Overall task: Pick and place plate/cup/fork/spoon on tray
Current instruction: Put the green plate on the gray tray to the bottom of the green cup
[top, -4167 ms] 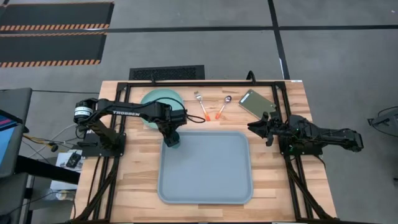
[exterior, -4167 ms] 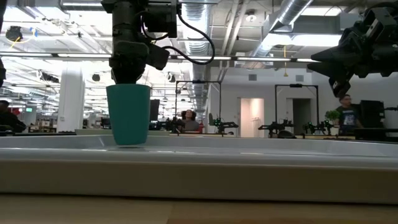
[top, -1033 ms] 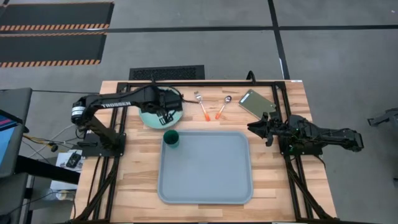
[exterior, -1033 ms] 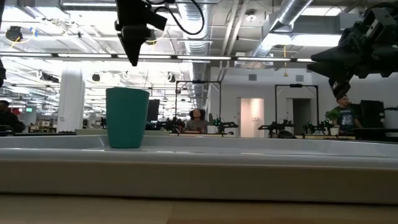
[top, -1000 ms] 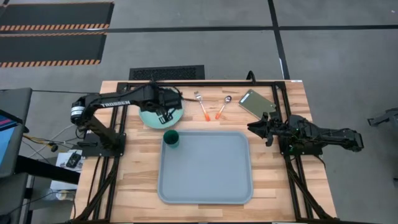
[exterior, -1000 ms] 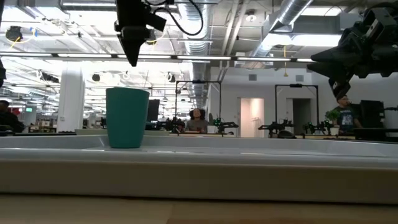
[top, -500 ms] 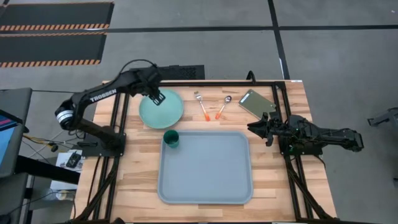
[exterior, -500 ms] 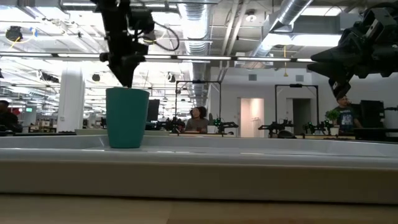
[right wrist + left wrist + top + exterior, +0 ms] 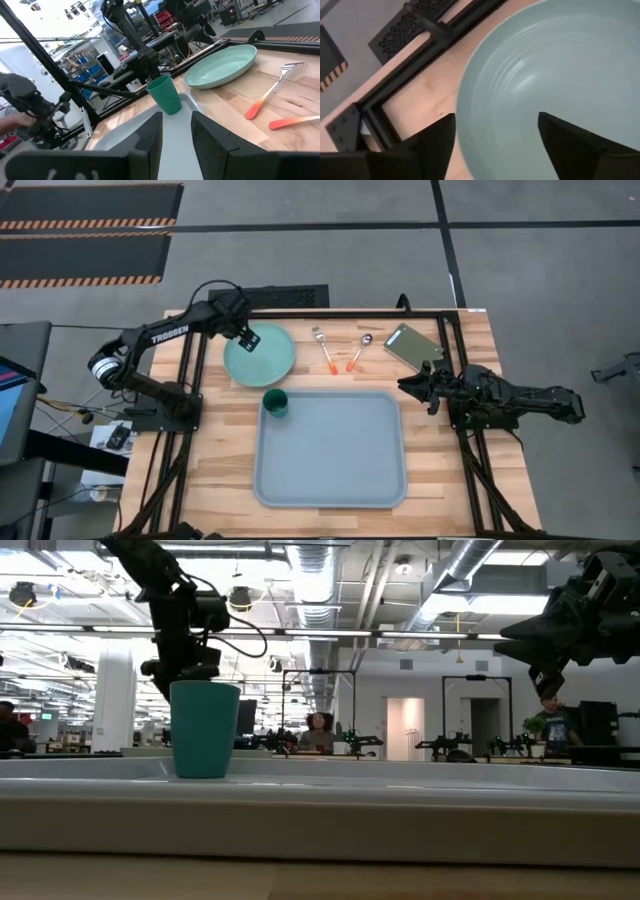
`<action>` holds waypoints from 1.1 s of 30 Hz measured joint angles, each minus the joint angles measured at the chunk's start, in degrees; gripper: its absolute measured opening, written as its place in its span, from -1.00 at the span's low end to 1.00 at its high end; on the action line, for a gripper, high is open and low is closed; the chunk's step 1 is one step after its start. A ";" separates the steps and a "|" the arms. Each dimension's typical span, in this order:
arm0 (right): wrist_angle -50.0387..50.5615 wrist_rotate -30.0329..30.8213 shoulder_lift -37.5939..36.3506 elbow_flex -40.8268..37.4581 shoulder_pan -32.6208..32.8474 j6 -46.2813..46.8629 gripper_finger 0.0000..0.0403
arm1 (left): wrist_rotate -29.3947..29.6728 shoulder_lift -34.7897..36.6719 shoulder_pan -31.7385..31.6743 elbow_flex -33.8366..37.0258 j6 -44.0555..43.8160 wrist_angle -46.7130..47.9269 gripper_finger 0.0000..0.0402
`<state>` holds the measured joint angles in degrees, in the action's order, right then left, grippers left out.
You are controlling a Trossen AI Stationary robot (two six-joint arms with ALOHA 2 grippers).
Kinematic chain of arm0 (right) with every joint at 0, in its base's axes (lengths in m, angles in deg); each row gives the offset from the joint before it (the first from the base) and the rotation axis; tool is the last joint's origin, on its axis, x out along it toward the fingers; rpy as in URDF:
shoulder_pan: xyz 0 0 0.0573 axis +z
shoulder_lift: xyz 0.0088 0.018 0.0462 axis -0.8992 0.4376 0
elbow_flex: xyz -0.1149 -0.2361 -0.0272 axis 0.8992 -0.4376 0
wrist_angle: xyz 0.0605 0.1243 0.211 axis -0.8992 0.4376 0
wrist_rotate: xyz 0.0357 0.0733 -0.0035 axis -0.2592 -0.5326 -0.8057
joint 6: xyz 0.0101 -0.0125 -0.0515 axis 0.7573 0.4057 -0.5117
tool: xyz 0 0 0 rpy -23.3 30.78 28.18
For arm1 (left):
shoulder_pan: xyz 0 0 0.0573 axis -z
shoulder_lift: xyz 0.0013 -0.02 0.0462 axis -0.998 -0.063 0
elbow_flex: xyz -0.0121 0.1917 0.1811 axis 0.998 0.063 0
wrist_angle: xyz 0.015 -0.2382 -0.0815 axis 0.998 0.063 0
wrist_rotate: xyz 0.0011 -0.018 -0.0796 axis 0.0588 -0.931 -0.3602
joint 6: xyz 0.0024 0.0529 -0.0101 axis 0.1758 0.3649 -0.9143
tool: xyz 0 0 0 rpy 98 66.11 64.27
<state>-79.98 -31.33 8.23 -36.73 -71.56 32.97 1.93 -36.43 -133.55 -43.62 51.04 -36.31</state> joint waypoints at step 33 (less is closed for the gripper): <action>0.14 1.29 0.00 0.00 -0.02 -1.07 -0.36 | -7.05 -11.39 -9.86 2.25 0.09 -9.02 0.34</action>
<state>-79.84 -30.04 8.23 -36.73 -71.58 31.90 -5.12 -47.82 -143.40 -41.37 51.14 -45.33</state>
